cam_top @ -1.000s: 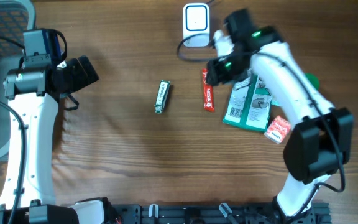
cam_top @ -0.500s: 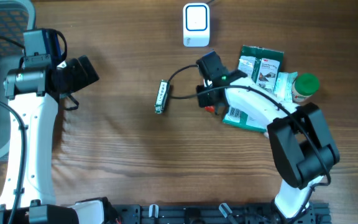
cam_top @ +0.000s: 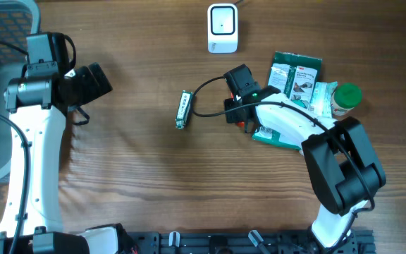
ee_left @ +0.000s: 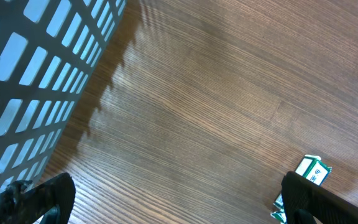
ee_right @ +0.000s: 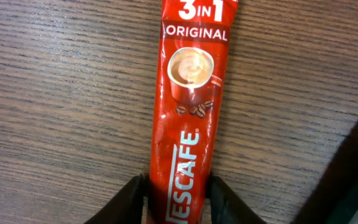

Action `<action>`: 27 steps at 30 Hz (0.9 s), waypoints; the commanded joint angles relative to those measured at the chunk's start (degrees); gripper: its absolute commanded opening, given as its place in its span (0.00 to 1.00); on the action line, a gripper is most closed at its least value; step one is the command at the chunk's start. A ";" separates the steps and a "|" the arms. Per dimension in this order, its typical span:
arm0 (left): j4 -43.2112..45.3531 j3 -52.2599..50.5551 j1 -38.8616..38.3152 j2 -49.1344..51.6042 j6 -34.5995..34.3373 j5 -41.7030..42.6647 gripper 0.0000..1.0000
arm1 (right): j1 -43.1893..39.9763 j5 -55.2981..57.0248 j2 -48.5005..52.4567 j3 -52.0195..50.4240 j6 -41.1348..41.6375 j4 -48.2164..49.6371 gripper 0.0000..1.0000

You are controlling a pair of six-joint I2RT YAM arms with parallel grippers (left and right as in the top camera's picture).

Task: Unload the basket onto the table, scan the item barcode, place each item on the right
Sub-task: 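Reach the right gripper to the red Nescafé stick and grasp it, then lift the Nescafé stick and hold it up to the scanner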

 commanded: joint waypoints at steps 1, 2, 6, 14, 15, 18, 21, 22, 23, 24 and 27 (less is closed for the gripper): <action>0.15 0.74 0.22 0.28 -0.09 0.26 1.00 | -0.11 -0.37 -0.09 -0.46 0.24 -1.99 0.32; 0.15 0.74 0.22 0.28 -0.09 0.26 1.00 | -0.11 -0.57 -0.09 -0.46 0.20 -2.40 0.23; 0.15 0.74 0.22 0.28 -0.09 0.26 1.00 | -0.11 -0.76 -0.11 -0.44 0.17 -2.58 0.05; 0.15 0.74 0.22 0.28 -0.09 0.26 1.00 | -0.15 -0.76 -0.63 0.07 0.17 -2.27 0.04; 0.15 0.74 0.22 0.28 -0.09 0.26 1.00 | -0.15 -0.76 -0.63 0.07 0.02 -2.27 0.04; 0.15 0.74 0.22 0.28 -0.09 0.26 1.00 | -0.15 -1.92 -1.01 0.09 -2.25 -2.16 0.04; 0.15 0.74 0.22 0.28 -0.09 0.26 1.00 | -0.15 -2.97 -2.01 0.09 -3.19 -2.29 0.04; 0.15 0.74 0.22 0.28 -0.09 0.26 1.00 | -0.15 -3.72 -2.49 0.09 -3.87 -2.29 0.04; 0.15 0.74 0.22 0.28 -0.09 0.26 1.00 | -0.15 -4.66 -2.99 0.09 -4.35 -2.27 0.04; 0.15 0.74 0.22 0.28 -0.09 0.26 1.00 | -0.15 -5.42 -3.58 0.09 -4.31 -2.29 0.04; 0.15 0.74 0.22 0.28 -0.09 0.28 1.00 | -0.17 -7.26 -5.40 0.09 -4.24 -2.32 0.04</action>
